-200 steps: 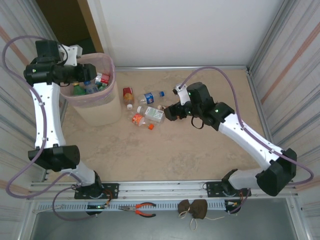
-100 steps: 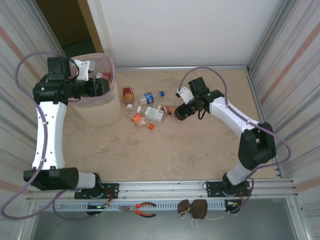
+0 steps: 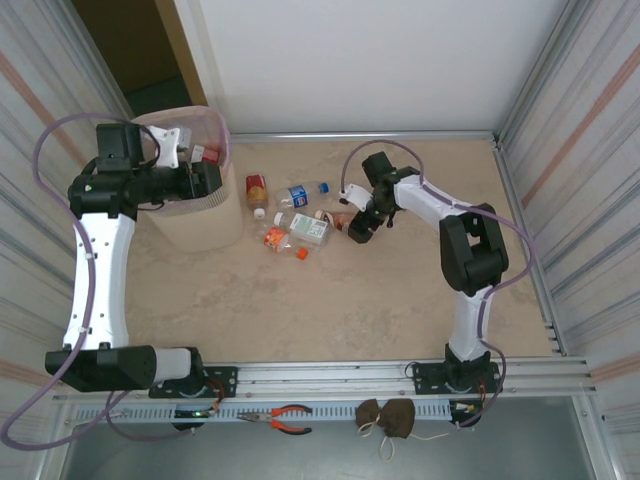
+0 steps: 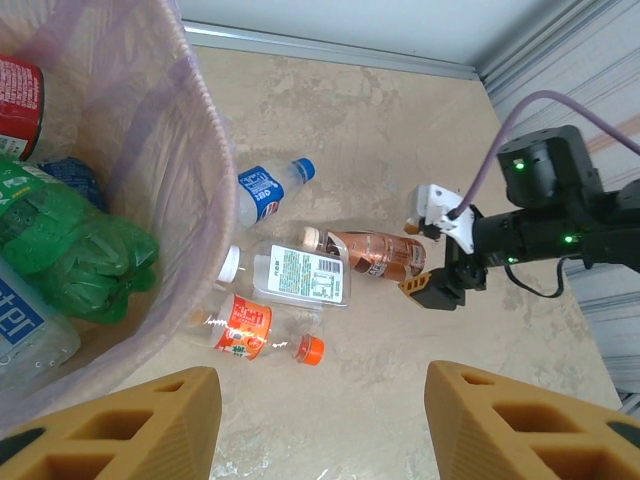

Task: Put the plastic bottles in the bin

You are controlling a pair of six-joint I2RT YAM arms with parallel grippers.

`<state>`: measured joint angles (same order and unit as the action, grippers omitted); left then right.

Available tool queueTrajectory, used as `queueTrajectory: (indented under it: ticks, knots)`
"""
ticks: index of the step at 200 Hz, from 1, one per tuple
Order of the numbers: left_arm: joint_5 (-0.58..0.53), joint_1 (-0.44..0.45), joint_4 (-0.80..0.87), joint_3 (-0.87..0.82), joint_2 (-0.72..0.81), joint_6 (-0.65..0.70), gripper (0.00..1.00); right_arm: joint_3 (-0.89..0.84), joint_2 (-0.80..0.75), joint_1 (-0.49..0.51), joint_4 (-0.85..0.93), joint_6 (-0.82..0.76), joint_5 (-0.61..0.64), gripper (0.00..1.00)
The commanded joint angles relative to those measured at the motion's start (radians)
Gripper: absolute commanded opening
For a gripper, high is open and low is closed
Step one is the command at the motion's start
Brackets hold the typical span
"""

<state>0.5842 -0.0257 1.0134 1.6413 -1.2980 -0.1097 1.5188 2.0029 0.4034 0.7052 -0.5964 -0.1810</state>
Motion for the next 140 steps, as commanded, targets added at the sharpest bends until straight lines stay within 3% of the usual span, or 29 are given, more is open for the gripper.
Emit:
queueTrajectory:
  ticks: [1, 40, 112, 140]
  knots:
    - [0.03, 0.006, -0.019, -0.015, 0.032, -0.016, 0.56, 0.033, 0.05, -0.014, 0.05, -0.052, -0.016, 0.82]
    - [0.032, 0.006, -0.036, -0.037, 0.037, -0.026, 0.56, 0.03, 0.097, -0.024, 0.056, -0.063, -0.036, 0.77]
    - [0.067, 0.008, -0.114, -0.077, 0.054, -0.076, 0.56, -0.019, 0.056, -0.029, 0.034, -0.008, -0.026, 0.5]
    - [0.075, 0.012, -0.141, -0.084, 0.053, -0.093, 0.55, -0.056, 0.012, -0.044, 0.017, 0.045, -0.002, 0.48]
